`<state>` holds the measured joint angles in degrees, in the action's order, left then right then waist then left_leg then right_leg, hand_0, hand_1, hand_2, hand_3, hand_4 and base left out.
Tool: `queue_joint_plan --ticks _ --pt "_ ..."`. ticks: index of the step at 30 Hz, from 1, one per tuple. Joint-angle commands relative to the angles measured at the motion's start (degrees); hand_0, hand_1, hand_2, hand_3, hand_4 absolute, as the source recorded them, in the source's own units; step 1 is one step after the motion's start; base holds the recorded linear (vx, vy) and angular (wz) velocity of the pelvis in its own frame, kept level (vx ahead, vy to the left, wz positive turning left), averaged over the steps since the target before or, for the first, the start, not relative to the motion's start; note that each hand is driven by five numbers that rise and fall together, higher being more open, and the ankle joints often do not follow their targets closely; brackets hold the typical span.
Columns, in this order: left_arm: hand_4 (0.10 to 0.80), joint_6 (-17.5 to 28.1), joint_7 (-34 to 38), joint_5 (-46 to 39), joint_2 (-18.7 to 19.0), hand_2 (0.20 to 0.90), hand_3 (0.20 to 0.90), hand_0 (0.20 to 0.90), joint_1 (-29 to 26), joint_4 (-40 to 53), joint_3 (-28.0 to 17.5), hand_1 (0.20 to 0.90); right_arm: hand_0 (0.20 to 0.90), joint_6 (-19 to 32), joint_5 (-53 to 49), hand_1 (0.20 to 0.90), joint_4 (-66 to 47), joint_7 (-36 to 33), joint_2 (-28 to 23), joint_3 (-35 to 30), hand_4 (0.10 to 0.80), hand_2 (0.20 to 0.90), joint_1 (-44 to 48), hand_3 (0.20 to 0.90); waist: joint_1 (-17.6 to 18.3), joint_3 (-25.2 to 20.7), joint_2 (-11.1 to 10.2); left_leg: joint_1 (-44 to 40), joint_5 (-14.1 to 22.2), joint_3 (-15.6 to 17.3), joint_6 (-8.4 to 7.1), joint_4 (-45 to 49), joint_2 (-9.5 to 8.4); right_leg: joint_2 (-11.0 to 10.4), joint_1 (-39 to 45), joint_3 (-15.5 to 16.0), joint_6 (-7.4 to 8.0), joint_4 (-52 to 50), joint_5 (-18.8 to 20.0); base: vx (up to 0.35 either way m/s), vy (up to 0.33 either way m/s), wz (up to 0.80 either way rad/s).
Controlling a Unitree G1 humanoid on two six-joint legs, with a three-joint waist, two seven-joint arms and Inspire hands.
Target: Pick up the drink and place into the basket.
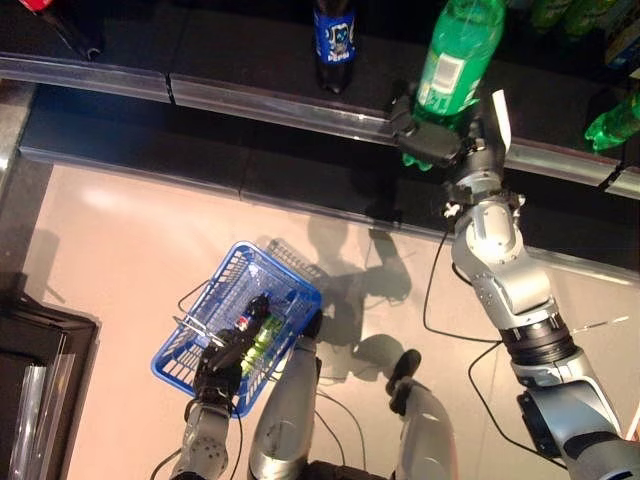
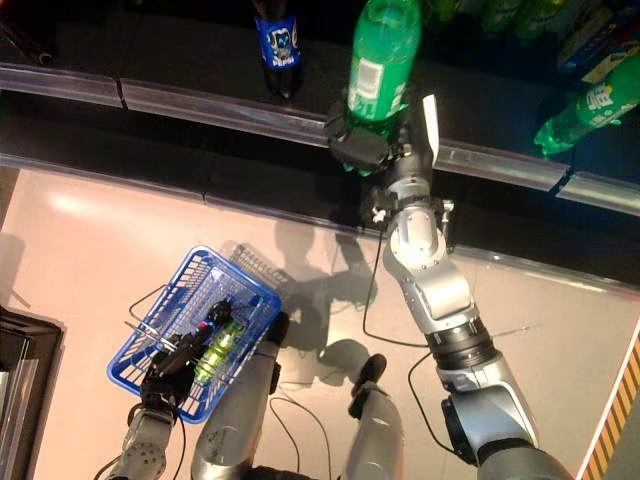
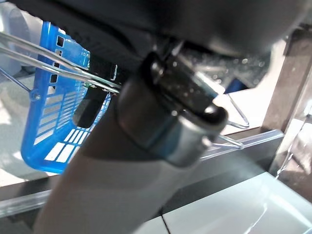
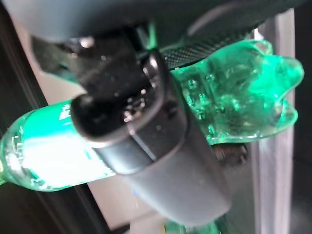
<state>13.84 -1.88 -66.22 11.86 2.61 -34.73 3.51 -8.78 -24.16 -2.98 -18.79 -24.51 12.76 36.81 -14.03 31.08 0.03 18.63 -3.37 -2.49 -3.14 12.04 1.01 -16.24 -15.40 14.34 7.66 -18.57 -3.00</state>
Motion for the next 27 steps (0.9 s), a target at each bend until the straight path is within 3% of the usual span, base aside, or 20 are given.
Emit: queue_joint_plan --ticks 1,9,27 --pt "0.1 8.14 -8.13 1.16 4.37 0.3 0.2 0.3 2.75 16.16 -5.04 0.3 0.3 6.11 1.15 0.3 -15.39 4.55 -0.4 -0.55 0.1 0.3 5.54 0.2 -0.58 -7.57 3.57 -3.55 0.05 -3.62 0.63 0.83 -1.04 1.33 6.42 3.1 -5.06 -0.36 -1.05 0.054 0.032 0.14" --pt "0.1 5.49 -9.26 3.56 5.27 0.3 0.2 0.3 4.04 25.73 -4.94 0.3 0.3 4.08 -0.64 0.3 -17.48 7.26 3.44 6.39 0.1 0.3 0.27 0.2 -2.26 -10.13 3.28 -6.33 -0.74 -5.03 0.5 -1.52 -1.28 1.51 10.96 4.82 -4.77 3.09 -0.29 0.048 0.017 0.12" --pt "0.1 -5.28 -18.25 5.68 10.85 0.3 0.2 0.3 5.0 50.31 -2.57 0.3 0.3 4.59 -1.09 0.3 -10.41 0.93 10.89 16.17 0.1 0.3 -2.7 0.2 -10.48 -11.13 1.99 -7.7 -0.4 -11.57 0.95 -0.26 -3.34 1.02 19.21 10.84 -3.25 5.74 -0.48 0.038 -0.028 0.25"
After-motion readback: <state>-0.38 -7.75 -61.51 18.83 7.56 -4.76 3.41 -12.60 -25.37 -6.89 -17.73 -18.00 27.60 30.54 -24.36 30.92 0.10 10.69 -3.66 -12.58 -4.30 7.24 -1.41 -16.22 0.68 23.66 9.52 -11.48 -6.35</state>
